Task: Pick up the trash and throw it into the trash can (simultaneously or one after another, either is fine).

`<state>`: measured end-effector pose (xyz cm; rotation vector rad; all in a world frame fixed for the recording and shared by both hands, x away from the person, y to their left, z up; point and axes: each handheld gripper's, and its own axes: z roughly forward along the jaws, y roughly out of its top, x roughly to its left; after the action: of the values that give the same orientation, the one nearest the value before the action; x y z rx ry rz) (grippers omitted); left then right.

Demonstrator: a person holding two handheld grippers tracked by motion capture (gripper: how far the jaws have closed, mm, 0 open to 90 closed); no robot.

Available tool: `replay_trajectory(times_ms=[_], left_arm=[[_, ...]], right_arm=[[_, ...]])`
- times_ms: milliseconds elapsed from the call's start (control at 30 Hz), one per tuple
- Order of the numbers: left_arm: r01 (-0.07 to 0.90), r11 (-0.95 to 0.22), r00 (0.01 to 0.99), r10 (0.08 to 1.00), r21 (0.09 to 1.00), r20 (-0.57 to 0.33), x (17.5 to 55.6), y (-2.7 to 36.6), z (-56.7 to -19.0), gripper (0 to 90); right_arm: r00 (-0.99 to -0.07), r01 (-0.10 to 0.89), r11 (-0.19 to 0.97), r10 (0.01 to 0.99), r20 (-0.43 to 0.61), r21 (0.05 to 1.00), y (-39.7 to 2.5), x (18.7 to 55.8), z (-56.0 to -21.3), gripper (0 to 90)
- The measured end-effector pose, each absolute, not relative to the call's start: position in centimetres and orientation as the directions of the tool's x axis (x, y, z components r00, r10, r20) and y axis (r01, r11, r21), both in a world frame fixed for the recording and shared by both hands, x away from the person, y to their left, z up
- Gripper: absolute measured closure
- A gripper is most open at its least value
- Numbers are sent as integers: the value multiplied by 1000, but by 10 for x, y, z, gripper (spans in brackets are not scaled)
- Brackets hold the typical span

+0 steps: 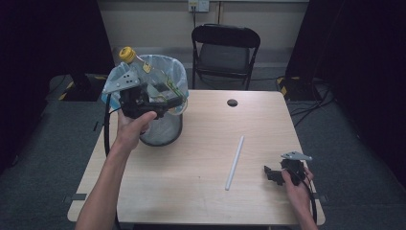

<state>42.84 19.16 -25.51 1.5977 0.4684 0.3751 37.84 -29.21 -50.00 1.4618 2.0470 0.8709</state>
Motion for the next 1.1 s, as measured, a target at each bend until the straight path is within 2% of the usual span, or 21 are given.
replay_trajectory(times_ms=[600,1100], left_arm=[[107,-37,780,623,994,-61,460,224,-249,281],[128,-52,736,674,990,-59,476,235,-238,281]], right_arm=[[-317,647,227,948,-14,728,-292,378,-500,89],[-318,646,228,948,-15,728,-292,378,-500,89]])
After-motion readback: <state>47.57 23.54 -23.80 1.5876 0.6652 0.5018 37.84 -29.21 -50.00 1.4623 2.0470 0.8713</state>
